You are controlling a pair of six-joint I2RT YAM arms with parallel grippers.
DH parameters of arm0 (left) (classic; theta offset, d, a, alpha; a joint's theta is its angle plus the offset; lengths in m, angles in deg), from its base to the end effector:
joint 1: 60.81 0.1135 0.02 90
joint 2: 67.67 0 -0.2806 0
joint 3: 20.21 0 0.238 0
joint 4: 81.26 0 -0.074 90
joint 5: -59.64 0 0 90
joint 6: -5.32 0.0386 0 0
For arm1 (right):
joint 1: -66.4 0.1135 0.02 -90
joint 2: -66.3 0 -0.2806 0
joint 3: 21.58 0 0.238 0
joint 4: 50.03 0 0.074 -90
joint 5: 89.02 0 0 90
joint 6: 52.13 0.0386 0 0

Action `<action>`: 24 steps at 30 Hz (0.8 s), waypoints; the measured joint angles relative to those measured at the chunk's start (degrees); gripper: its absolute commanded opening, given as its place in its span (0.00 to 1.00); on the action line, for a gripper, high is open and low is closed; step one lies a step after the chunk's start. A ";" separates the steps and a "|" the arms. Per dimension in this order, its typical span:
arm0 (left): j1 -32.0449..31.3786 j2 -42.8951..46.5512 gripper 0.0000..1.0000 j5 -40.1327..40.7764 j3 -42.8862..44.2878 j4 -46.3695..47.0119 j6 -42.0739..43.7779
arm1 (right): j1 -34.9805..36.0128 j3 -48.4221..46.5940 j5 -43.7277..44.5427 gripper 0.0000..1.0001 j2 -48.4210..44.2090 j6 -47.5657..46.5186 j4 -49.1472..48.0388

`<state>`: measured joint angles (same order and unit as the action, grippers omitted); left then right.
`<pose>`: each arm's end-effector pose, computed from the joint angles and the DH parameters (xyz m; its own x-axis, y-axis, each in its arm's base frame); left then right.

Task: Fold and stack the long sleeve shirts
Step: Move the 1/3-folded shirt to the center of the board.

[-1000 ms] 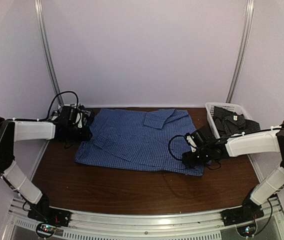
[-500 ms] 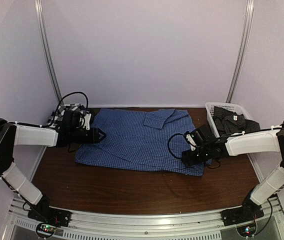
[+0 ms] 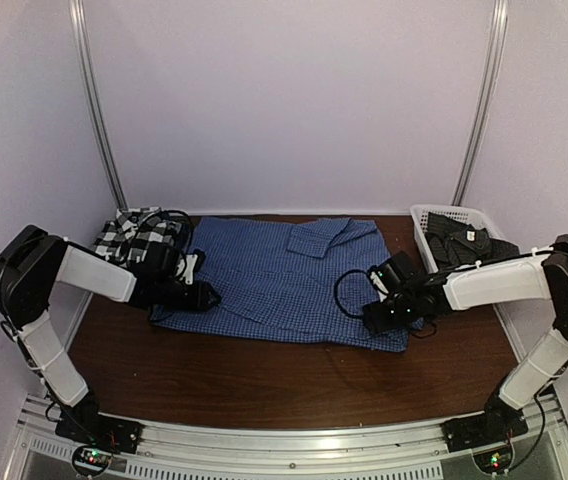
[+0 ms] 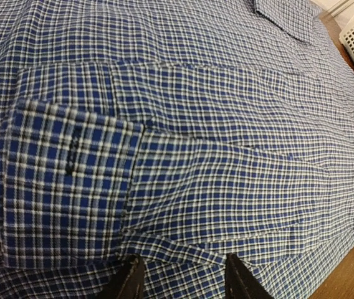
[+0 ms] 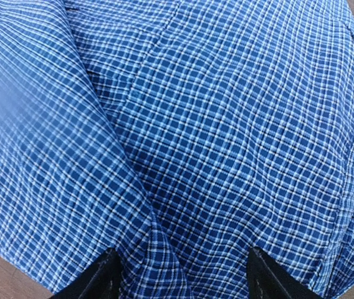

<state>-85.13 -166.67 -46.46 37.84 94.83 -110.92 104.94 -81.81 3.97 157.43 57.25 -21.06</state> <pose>0.2894 -0.1425 0.1563 -0.8307 -0.0907 -0.5493 0.2314 0.8411 -0.4889 0.2251 0.1768 0.1745 -0.8378 -0.2437 -0.4885 -0.3432 0.9311 0.1240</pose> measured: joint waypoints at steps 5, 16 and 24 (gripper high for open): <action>-0.59 -0.68 0.45 1.36 -0.87 0.55 0.00 | 0.00 1.75 -1.86 0.71 -5.97 0.37 0.00; -1.33 -0.28 0.45 3.34 -2.64 3.30 -0.35 | 0.00 6.58 -4.68 0.70 -11.87 2.08 0.07; -3.74 1.14 0.45 5.42 -5.38 5.60 -1.57 | -2.60 4.87 -5.09 0.69 -2.54 3.10 -1.44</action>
<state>-88.86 -165.54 -41.04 32.46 100.43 -112.49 102.34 -76.93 -1.13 154.89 60.35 -22.50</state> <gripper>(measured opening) 0.454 0.690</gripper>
